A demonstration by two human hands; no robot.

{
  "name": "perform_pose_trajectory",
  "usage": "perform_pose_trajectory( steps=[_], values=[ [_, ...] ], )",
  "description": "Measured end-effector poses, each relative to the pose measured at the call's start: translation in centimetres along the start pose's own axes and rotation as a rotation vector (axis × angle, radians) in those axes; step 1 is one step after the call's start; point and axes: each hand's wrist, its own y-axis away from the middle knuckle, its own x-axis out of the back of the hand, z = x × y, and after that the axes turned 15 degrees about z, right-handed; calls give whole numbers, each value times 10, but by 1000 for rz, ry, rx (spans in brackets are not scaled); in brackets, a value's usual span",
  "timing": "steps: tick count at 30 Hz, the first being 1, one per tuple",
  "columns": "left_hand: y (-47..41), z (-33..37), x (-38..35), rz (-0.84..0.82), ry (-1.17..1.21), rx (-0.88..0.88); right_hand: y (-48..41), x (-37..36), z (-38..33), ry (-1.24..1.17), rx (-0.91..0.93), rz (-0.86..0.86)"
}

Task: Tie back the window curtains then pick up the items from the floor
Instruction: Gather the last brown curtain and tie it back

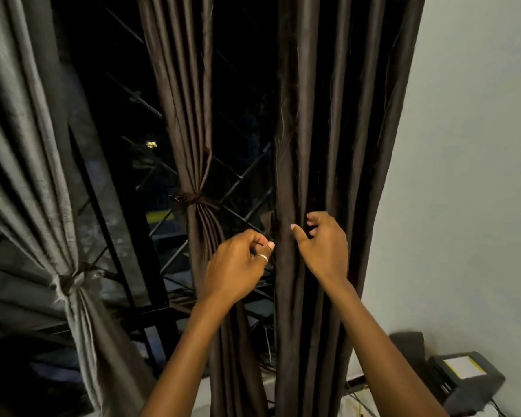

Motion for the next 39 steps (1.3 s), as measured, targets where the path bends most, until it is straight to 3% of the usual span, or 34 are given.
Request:
perform_pose_trajectory(
  steps=[8, 14, 24, 28, 30, 33, 34, 36, 39],
  values=[
    [10, 15, -15, 167, -59, 18, 29, -14, -3, -115, 222, -20],
    [-4, 42, -16, 330, -200, 146, 57, -24, -26, -232, 210, -108],
    [-18, 43, -21, 299, -314, 221, 53, -36, -25, -174, 202, -87],
    [-23, 39, -12, 302, -397, 160, 44, -32, -25, -252, 242, -235],
    [-25, 33, -7, 308, -394, 145, 35, -16, -24, -312, 191, -152],
    [-28, 21, -5, 309, -333, 132, 13, 11, -12, -278, -19, 312],
    [-29, 19, -6, 308, -316, 131, 2, 18, -6, -234, -92, 387],
    [-30, 15, -6, 300, -287, 122, -19, 26, 4, -137, -166, 332],
    [-35, 8, -3, 267, -267, 113, -41, 32, 20, -94, -230, 30]
  ],
)
